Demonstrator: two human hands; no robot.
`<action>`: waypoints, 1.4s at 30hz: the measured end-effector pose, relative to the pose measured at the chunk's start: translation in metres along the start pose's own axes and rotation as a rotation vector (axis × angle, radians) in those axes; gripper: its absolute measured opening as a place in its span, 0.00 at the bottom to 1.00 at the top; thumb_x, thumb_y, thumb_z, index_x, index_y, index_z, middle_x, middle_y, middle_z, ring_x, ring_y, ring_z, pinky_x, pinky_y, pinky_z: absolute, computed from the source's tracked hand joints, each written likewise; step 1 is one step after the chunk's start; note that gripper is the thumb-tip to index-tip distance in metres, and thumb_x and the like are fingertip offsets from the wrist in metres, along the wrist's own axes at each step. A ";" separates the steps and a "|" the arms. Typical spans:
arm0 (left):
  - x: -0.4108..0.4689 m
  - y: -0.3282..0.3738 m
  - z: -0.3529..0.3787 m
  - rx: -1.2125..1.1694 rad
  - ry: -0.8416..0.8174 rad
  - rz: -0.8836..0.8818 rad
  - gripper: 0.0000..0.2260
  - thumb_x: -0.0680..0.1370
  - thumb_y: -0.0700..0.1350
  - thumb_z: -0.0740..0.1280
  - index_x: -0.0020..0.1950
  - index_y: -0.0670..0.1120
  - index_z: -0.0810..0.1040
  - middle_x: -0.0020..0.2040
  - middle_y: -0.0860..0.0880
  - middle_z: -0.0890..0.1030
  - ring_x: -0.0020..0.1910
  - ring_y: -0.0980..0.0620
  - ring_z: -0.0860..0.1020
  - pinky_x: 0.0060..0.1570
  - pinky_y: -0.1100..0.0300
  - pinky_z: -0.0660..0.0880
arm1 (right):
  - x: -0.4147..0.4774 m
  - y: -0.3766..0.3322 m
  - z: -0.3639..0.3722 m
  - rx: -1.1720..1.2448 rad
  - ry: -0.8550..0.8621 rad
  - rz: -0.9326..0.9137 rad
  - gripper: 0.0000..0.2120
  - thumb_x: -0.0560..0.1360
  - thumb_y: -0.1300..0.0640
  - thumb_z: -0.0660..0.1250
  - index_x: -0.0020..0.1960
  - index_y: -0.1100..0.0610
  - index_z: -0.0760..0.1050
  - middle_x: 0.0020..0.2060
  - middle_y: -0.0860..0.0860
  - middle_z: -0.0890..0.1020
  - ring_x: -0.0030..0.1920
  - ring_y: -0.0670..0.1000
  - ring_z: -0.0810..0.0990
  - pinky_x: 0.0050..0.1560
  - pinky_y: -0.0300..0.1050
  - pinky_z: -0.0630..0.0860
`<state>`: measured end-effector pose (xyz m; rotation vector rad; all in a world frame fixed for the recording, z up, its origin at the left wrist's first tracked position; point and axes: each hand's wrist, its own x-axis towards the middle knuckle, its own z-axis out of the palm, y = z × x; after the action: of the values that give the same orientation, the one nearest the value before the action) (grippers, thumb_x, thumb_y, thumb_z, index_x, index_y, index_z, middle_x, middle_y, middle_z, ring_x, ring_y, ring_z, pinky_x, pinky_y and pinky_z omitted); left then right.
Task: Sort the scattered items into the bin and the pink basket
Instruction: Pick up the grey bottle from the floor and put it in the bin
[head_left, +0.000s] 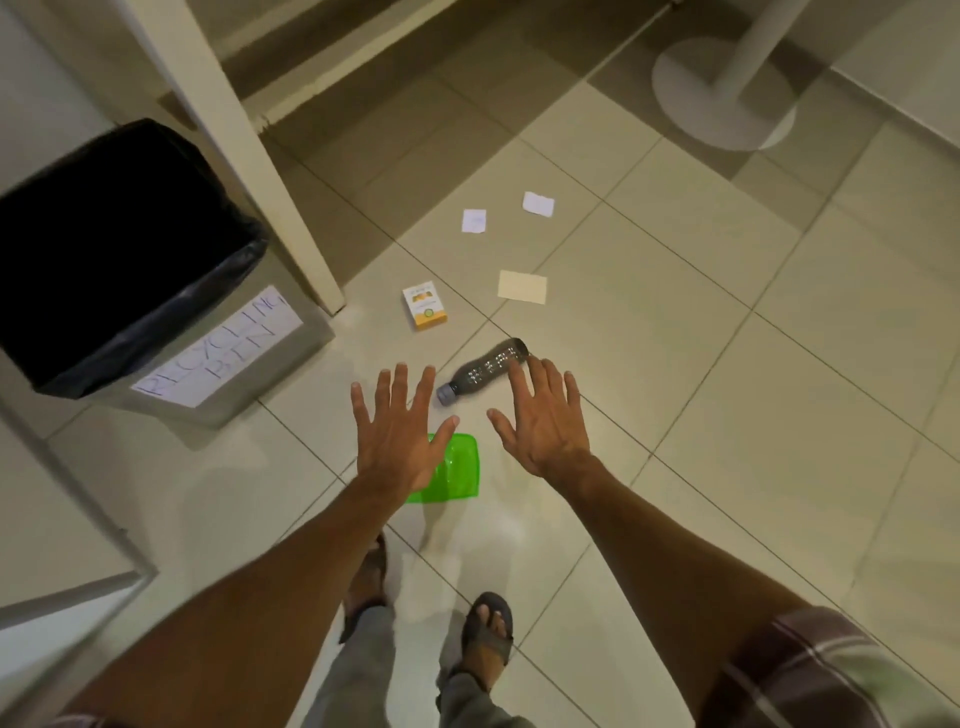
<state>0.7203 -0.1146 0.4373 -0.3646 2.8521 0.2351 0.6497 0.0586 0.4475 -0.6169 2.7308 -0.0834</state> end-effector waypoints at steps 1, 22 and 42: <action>0.000 0.005 0.003 0.003 0.003 0.002 0.33 0.78 0.65 0.52 0.79 0.52 0.51 0.79 0.42 0.56 0.78 0.41 0.53 0.74 0.38 0.42 | 0.000 0.006 0.003 0.001 -0.002 0.007 0.33 0.80 0.41 0.53 0.79 0.55 0.48 0.77 0.58 0.55 0.77 0.57 0.52 0.76 0.58 0.48; 0.095 -0.023 0.120 -0.036 -0.135 -0.160 0.32 0.79 0.65 0.49 0.79 0.52 0.47 0.79 0.43 0.51 0.79 0.41 0.49 0.73 0.38 0.40 | 0.144 0.040 0.093 -0.100 -0.185 -0.139 0.36 0.78 0.49 0.63 0.78 0.55 0.48 0.78 0.57 0.53 0.78 0.57 0.49 0.77 0.58 0.47; 0.206 0.019 0.371 -0.188 -0.213 -0.494 0.32 0.80 0.62 0.49 0.79 0.51 0.43 0.80 0.42 0.47 0.78 0.41 0.47 0.74 0.39 0.39 | 0.340 0.124 0.344 -0.406 -0.337 -0.578 0.43 0.76 0.55 0.68 0.79 0.54 0.42 0.77 0.59 0.53 0.78 0.60 0.49 0.77 0.60 0.48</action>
<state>0.6078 -0.0720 0.0301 -0.9960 2.4418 0.4136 0.4267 0.0316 0.0013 -1.3782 2.1767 0.4074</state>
